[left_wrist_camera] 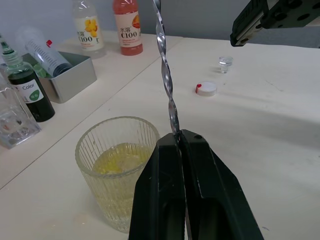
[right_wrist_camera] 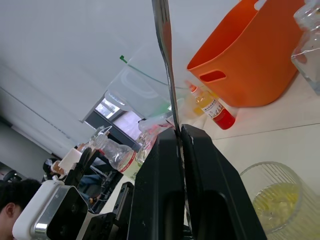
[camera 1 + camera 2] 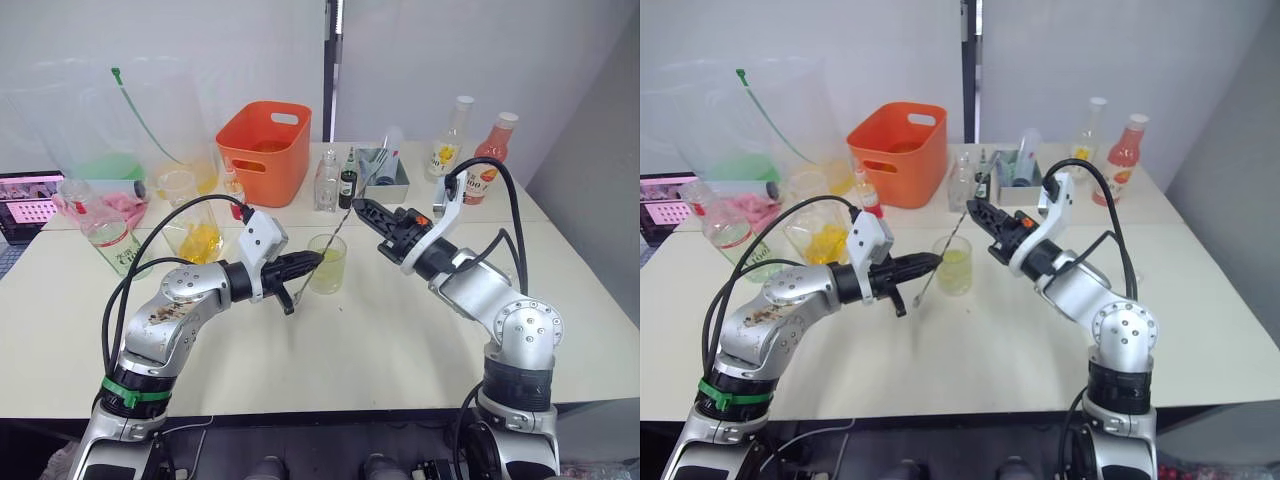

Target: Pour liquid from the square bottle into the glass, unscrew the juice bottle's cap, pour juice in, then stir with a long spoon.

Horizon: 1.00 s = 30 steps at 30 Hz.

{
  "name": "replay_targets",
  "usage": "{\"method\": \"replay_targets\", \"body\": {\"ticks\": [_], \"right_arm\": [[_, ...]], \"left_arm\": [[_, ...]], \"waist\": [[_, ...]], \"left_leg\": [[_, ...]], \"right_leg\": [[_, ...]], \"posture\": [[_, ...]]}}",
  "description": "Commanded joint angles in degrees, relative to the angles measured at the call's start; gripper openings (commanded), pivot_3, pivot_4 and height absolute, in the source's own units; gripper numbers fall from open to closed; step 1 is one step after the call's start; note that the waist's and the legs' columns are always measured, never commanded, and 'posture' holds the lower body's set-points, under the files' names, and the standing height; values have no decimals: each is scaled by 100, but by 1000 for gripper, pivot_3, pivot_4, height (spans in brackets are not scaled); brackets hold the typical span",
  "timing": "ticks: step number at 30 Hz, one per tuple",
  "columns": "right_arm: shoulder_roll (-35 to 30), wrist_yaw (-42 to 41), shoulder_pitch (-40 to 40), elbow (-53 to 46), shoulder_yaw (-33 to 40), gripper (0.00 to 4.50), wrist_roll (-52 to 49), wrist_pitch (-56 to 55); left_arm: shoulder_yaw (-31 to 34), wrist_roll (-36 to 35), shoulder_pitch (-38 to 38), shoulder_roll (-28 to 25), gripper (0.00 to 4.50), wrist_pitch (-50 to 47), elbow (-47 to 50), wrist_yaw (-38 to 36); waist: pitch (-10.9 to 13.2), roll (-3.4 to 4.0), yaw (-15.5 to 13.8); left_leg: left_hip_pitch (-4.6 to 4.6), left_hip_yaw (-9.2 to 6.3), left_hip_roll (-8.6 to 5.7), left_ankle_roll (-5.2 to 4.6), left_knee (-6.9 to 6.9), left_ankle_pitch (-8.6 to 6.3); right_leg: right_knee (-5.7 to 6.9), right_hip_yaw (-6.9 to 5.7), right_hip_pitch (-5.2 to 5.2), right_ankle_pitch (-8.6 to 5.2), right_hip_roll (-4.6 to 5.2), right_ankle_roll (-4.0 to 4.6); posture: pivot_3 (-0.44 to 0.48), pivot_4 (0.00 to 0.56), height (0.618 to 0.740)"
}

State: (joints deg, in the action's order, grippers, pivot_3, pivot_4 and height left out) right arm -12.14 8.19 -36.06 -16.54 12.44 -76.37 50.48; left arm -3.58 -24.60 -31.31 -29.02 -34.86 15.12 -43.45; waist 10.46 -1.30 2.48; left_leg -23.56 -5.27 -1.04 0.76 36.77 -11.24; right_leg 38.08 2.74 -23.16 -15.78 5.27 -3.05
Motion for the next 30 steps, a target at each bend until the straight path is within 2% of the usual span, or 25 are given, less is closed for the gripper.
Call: {"method": "replay_targets", "body": {"ticks": [1, 11, 12, 16, 30], "right_arm": [[-102, -160, 33, -163, -66, 19, 136, -81], [-132, -464, 96, -96, -76, 19, 126, -62], [-125, -498, 102, -87, -74, 669, 88, -50], [-205, -582, 107, -80, -112, 1914, 173, -28], [11, -695, -144, 163, -154, 1914, 523, -223]], "left_arm": [[64, -15, -128, -4, 0, 165, 187, -24], [90, -24, -98, -16, 0, 155, 237, -11], [89, -23, -94, -21, 0, 156, 238, -14], [98, -35, -77, -27, 0, 133, 264, -7], [65, -57, 37, -53, 0, 20, 460, 29]], "waist": [[0, 0, -1], [0, 0, -2], [0, 0, -2], [0, 0, -2], [0, 0, -2]], "left_leg": [[0, 0, 0, 0, 0, 0], [0, 0, 0, 0, 0, 0], [-1, 0, 0, 0, 0, 0], [0, -1, 0, 0, 0, 0], [0, 0, 0, 0, 0, 0]], "right_leg": [[0, 0, 0, 0, 0, 0], [0, 0, 0, 0, 0, 0], [0, 0, 0, 0, 0, 0], [0, 0, 0, 0, 0, 0], [-1, 0, 0, 0, 0, 0]], "posture": [[0, 150, 740], [0, 150, 740], [0, 150, 740], [0, 150, 740], [0, 150, 740]]}}
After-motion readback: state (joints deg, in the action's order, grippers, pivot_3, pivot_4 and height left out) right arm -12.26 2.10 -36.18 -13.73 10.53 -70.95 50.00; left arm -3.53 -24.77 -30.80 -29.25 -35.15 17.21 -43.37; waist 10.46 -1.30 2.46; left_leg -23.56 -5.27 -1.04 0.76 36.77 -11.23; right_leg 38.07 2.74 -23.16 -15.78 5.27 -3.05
